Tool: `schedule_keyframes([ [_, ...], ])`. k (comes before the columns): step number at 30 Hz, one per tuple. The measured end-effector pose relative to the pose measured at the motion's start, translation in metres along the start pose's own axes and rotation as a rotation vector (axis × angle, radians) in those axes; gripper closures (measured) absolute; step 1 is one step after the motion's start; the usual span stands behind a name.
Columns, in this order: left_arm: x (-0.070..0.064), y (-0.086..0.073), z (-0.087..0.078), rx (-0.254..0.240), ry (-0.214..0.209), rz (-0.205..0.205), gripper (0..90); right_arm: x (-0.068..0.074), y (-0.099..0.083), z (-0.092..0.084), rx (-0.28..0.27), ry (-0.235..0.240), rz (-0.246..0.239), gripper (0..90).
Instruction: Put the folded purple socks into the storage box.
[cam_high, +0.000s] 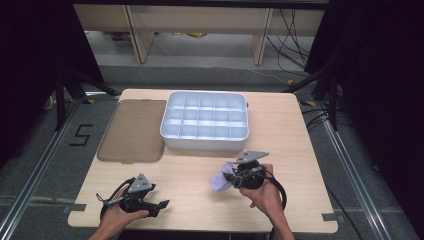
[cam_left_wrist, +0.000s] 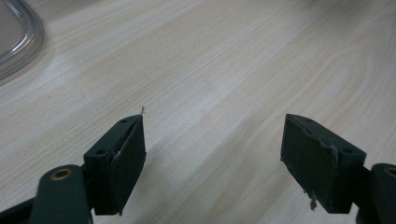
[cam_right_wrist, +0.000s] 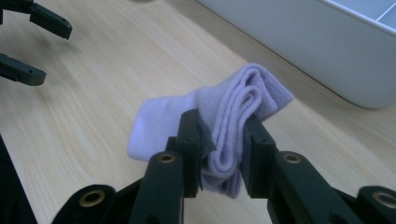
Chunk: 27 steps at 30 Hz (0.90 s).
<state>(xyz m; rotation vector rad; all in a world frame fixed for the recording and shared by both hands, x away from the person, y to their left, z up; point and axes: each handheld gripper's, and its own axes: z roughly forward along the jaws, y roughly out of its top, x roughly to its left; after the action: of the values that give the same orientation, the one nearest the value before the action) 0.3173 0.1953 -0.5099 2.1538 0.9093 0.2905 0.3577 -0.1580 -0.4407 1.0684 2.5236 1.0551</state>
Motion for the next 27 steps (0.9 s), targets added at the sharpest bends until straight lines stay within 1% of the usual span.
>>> schedule_keyframes([
  [1, 0.000, 0.000, 0.000, 0.001, 0.003, 0.000, 21.4, -0.001, 0.001, 0.002, -0.014, 0.009, -0.013, 72.8],
  [2, 0.000, 0.000, -0.001, 0.003, -0.002, 0.000, 21.4, -0.002, 0.002, 0.001, -0.004, -0.002, -0.016, 72.8],
  [3, 0.000, 0.000, -0.001, 0.003, -0.002, 0.000, 21.4, -0.002, 0.002, 0.001, -0.004, -0.002, -0.016, 72.8],
  [4, 0.000, 0.000, -0.002, -0.005, 0.002, -0.007, 21.4, -0.002, 0.004, -0.001, 0.009, -0.013, 0.002, 72.8],
  [5, 0.000, 0.000, -0.002, -0.007, 0.003, -0.011, 21.4, -0.004, 0.006, 0.000, -0.003, -0.024, -0.014, 72.8],
  [6, 0.000, 0.000, -0.002, -0.008, 0.001, -0.019, 21.4, -0.003, 0.007, -0.001, 0.003, -0.015, 0.016, 72.8],
  [7, 0.000, 0.000, -0.001, -0.010, -0.001, -0.006, 21.4, -0.005, 0.009, -0.001, 0.003, -0.022, -0.010, 72.8],
  [8, 0.001, 0.001, -0.002, -0.004, -0.003, -0.003, 21.4, -0.006, 0.010, -0.002, 0.009, -0.023, -0.021, 72.8],
  [9, 0.001, 0.001, -0.001, -0.005, -0.003, -0.005, 21.4, -0.007, 0.011, -0.001, -0.001, -0.032, -0.019, 72.8],
  [10, 0.001, 0.001, -0.001, -0.006, -0.003, -0.009, 21.4, -0.008, 0.013, -0.003, 0.017, -0.032, -0.030, 72.8],
  [11, 0.001, 0.001, -0.001, -0.004, -0.003, -0.006, 21.5, -0.009, 0.015, -0.004, 0.010, -0.034, -0.020, 72.8],
  [12, 0.000, 0.001, 0.000, -0.005, -0.001, -0.018, 21.4, -0.009, 0.016, -0.004, 0.015, -0.036, -0.013, 72.8],
  [13, -0.001, 0.001, 0.001, -0.010, -0.010, -0.025, 21.4, -0.012, 0.017, -0.005, 0.016, -0.048, -0.043, 72.8],
  [14, 0.000, 0.001, 0.001, -0.007, -0.005, -0.018, 21.4, -0.012, 0.018, -0.007, 0.035, -0.040, -0.026, 72.8],
  [15, 0.000, 0.001, 0.001, -0.006, -0.003, 0.002, 21.4, -0.012, 0.019, -0.008, 0.035, -0.051, -0.019, 72.8],
  [16, 0.000, 0.001, 0.000, 0.000, -0.009, 0.007, 21.5, -0.012, 0.019, -0.008, 0.038, -0.050, -0.006, 72.8],
  [17, -0.002, 0.001, 0.001, 0.000, -0.011, -0.005, 21.4, -0.012, 0.020, -0.009, 0.042, -0.053, -0.004, 72.8],
  [18, -0.001, 0.001, 0.001, 0.002, -0.004, 0.010, 21.4, -0.013, 0.021, -0.009, 0.045, -0.061, -0.002, 72.8],
  [19, -0.001, 0.001, 0.001, 0.002, -0.004, 0.010, 21.4, -0.013, 0.021, -0.009, 0.045, -0.061, -0.002, 72.8],
  [20, -0.002, 0.001, 0.001, -0.002, -0.014, 0.010, 21.4, -0.015, 0.023, -0.011, 0.055, -0.059, -0.007, 72.8],
  [21, -0.003, 0.001, 0.001, 0.006, -0.016, 0.007, 21.4, -0.018, 0.027, -0.013, 0.048, -0.070, -0.023, 72.8],
  [22, -0.003, 0.001, 0.001, 0.008, -0.017, 0.018, 21.4, -0.018, 0.027, -0.013, 0.048, -0.070, -0.023, 72.8],
  [23, -0.004, 0.001, 0.002, 0.010, -0.011, 0.014, 21.4, -0.019, 0.029, -0.014, 0.065, -0.074, -0.009, 72.8],
  [26, -0.003, 0.001, 0.002, 0.010, -0.018, 0.017, 21.4, -0.021, 0.030, -0.014, 0.054, -0.084, -0.008, 72.8],
  [27, -0.003, 0.001, 0.002, 0.007, -0.016, 0.011, 21.4, -0.023, 0.033, -0.016, 0.065, -0.081, -0.013, 72.8],
])
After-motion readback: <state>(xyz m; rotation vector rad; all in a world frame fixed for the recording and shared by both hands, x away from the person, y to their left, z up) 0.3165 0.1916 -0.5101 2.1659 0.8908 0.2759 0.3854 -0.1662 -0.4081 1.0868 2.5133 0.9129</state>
